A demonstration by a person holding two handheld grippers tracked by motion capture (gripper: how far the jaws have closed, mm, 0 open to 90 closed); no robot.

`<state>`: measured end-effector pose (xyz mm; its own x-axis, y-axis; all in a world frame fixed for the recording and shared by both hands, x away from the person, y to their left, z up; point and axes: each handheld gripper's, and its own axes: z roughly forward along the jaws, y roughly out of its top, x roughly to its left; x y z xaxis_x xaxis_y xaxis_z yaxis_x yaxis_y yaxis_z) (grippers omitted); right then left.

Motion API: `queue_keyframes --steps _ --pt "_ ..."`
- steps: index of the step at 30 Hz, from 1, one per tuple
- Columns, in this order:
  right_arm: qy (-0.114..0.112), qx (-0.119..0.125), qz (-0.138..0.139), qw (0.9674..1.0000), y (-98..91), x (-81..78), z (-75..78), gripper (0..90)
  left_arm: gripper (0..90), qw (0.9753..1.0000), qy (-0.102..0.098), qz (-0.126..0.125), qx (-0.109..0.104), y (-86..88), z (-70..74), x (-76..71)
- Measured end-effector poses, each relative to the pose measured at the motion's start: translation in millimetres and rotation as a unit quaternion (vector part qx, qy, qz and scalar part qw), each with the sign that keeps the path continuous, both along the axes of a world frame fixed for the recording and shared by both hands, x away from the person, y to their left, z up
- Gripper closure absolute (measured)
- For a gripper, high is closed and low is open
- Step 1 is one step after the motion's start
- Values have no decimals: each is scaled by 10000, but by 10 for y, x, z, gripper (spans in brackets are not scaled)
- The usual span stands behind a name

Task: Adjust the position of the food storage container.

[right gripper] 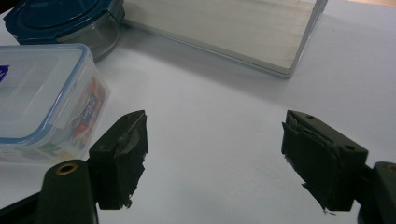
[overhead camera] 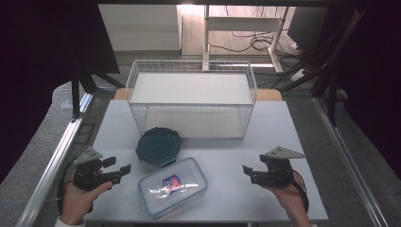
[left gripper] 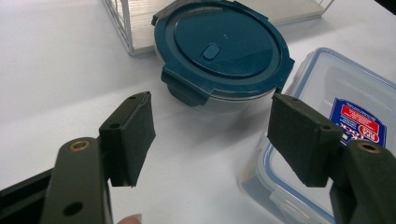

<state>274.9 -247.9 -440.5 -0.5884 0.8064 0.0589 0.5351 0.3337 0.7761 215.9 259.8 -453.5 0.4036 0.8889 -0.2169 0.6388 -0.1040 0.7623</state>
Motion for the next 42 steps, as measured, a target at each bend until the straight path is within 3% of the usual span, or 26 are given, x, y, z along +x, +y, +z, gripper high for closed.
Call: queue_keyframes --steps 4,13,16,22,26,30,33,37,42 --pt "1 -34 -7 10000 12 12 8 223 314 10000 27 -2 -3 8 -11 -8" --pt "28 -22 -51 10000 -14 30 6 223 329 9996 287 5 -55 61 -41 -36" --pt "-5 -35 -33 10000 -22 25 10 221 330 9991 368 -75 -172 96 -46 -77" --pt "6 -66 -73 10000 -37 37 1 221 349 9978 640 -55 -141 140 -90 -173" --pt "7 -113 -93 9999 -27 40 -1 221 377 9947 973 -320 41 33 -186 -204" --pt "18 -156 -91 9998 -24 49 -17 221 461 9920 1179 -438 78 -38 -273 -214" --pt "30 -177 -92 9998 -27 52 -28 221 585 9902 1302 -500 109 -68 -325 -222" --pt "62 -194 -126 9997 -34 66 -51 221 756 9878 1411 -659 -5 -114 -384 -222" --pt "89 -209 -135 9997 -23 78 -72 221 861 9839 1566 -857 -93 -192 -457 -218"
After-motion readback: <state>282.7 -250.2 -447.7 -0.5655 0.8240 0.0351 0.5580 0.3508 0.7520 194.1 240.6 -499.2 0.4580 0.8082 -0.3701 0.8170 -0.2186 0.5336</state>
